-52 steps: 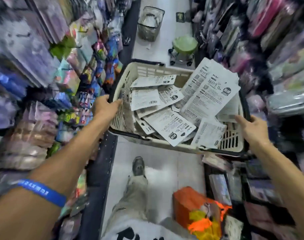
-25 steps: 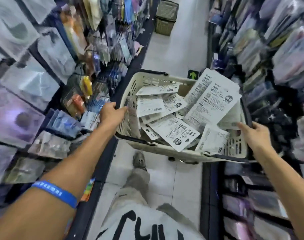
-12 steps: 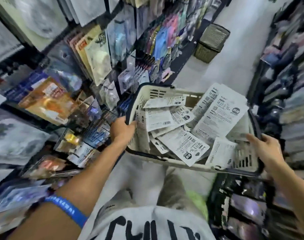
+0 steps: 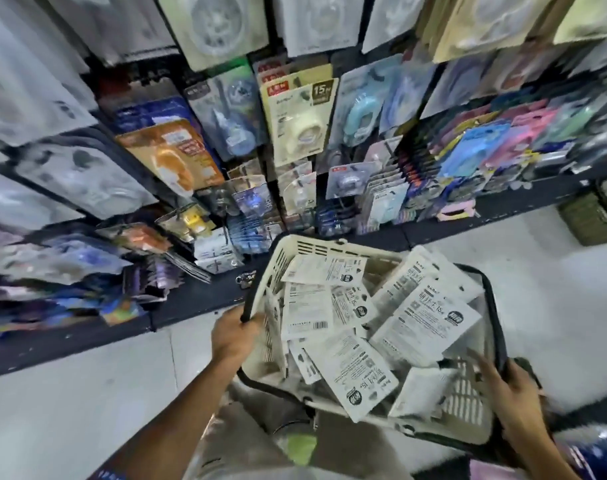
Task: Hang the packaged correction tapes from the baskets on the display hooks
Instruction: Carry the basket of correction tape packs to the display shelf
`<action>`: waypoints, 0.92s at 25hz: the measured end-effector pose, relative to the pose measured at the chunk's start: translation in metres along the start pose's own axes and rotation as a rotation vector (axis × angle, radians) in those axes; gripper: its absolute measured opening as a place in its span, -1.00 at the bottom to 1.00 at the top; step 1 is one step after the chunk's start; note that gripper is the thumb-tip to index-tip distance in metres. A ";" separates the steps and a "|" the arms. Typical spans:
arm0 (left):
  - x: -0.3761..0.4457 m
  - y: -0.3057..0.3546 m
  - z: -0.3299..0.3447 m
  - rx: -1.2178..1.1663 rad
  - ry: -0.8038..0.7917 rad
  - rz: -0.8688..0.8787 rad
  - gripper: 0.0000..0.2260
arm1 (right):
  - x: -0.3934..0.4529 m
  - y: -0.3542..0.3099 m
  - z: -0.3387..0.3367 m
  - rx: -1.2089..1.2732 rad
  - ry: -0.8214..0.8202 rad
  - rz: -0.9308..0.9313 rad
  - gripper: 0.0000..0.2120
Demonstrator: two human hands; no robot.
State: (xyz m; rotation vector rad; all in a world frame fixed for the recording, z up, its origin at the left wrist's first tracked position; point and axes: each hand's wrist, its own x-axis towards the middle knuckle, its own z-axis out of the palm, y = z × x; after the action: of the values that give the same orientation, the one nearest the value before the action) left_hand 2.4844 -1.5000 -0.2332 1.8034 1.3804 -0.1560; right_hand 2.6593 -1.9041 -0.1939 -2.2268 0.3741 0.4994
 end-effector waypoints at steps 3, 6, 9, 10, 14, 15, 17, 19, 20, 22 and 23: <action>-0.014 -0.077 -0.030 -0.070 0.061 -0.180 -0.86 | -0.001 -0.012 0.051 -0.104 -0.183 -0.121 -0.81; -0.011 -0.168 -0.050 -0.120 0.133 -0.359 -0.85 | -0.005 -0.002 0.135 -0.221 -0.350 -0.167 -0.85; 0.020 -0.252 -0.039 -0.094 0.187 -0.457 -0.82 | 0.006 0.033 0.245 -0.259 -0.436 -0.201 -0.85; 0.037 -0.279 -0.028 -0.099 0.209 -0.473 -0.83 | 0.016 0.055 0.282 -0.255 -0.457 -0.195 -0.86; 0.137 -0.396 0.048 -0.064 0.216 -0.494 -0.82 | 0.070 0.166 0.434 -0.237 -0.426 -0.089 -0.79; 0.165 -0.423 0.074 -0.063 0.209 -0.488 -0.81 | 0.088 0.193 0.470 -0.232 -0.375 -0.079 -0.75; 0.212 -0.471 0.123 -0.070 0.195 -0.505 -0.77 | 0.123 0.243 0.529 -0.226 -0.315 -0.080 -0.76; 0.242 -0.504 0.161 -0.062 0.206 -0.558 -0.75 | 0.144 0.277 0.570 -0.245 -0.204 -0.051 -0.77; 0.253 -0.518 0.178 -0.048 0.220 -0.594 -0.73 | 0.152 0.291 0.586 -0.289 -0.154 -0.067 -0.73; 0.270 -0.536 0.203 -0.049 0.260 -0.623 -0.73 | 0.168 0.308 0.608 -0.328 -0.104 -0.139 -0.66; 0.275 -0.540 0.212 -0.080 0.284 -0.622 -0.74 | 0.173 0.310 0.614 -0.330 -0.101 -0.181 -0.65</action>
State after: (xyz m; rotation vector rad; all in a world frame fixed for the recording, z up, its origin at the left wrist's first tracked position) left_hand 2.2135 -1.4161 -0.8096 1.3130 2.0913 -0.1690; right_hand 2.5402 -1.6457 -0.8439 -2.5103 0.0355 0.6081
